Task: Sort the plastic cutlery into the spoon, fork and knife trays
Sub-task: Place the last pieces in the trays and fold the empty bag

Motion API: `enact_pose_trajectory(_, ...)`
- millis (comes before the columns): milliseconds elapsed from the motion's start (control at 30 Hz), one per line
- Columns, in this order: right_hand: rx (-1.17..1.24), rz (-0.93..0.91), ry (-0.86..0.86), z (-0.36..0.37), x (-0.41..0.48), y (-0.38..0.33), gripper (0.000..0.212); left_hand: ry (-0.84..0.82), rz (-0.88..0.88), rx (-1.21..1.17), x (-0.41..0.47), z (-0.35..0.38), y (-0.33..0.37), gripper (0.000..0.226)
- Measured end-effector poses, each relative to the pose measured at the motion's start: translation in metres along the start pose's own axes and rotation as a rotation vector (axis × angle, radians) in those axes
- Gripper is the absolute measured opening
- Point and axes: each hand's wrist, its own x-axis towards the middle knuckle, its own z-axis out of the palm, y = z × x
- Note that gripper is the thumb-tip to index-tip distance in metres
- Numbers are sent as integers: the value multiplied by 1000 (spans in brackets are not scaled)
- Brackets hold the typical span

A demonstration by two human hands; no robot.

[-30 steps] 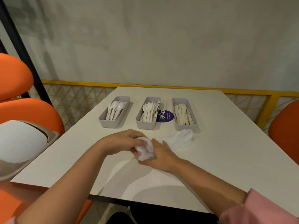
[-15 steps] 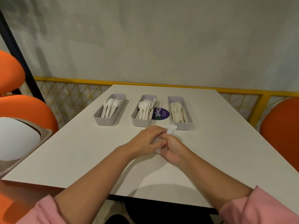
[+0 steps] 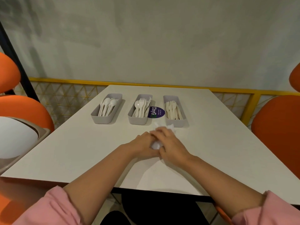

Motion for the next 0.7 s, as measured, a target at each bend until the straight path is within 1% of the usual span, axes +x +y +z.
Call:
enact_pose_trajectory(33,-20,6,-78,1,-1,2,63,-14,4,17,0,-1,1,65)
enact_pose_trajectory(100,-56,44,-154,2,-3,9,63,-67,37,16,0,-6,-1,69)
enact_pose_trajectory(200,-155,50,-178,3,-4,21,70,-123,36,-66,1,-16,-12,64)
enact_pose_trajectory(267,-161,63,-171,2,-1,26,71,-80,13,-59,4,-19,-20,58)
enact_pose_trajectory(300,-160,70,-157,3,1,29,67,-39,13,-50,8,-19,-25,53)
enact_pose_trajectory(367,-169,51,-84,3,4,31,48,52,42,-53,14,-16,-32,37)
enact_pose_trajectory(433,-96,71,9,3,10,34,31,92,38,-151,22,-18,-38,26)
enact_pose_trajectory(500,63,186,97,2,20,38,27,91,-21,-361,32,-25,-39,18)
enact_pose_trajectory(600,255,397,199,-1,37,44,26,74,-81,-635,46,-33,-35,17)
enact_pose_trajectory(633,292,468,215,0,42,46,26,67,-97,-670,51,-34,-35,17)
enact_pose_trajectory(700,312,572,220,3,48,51,29,54,-139,-660,60,-33,-35,17)
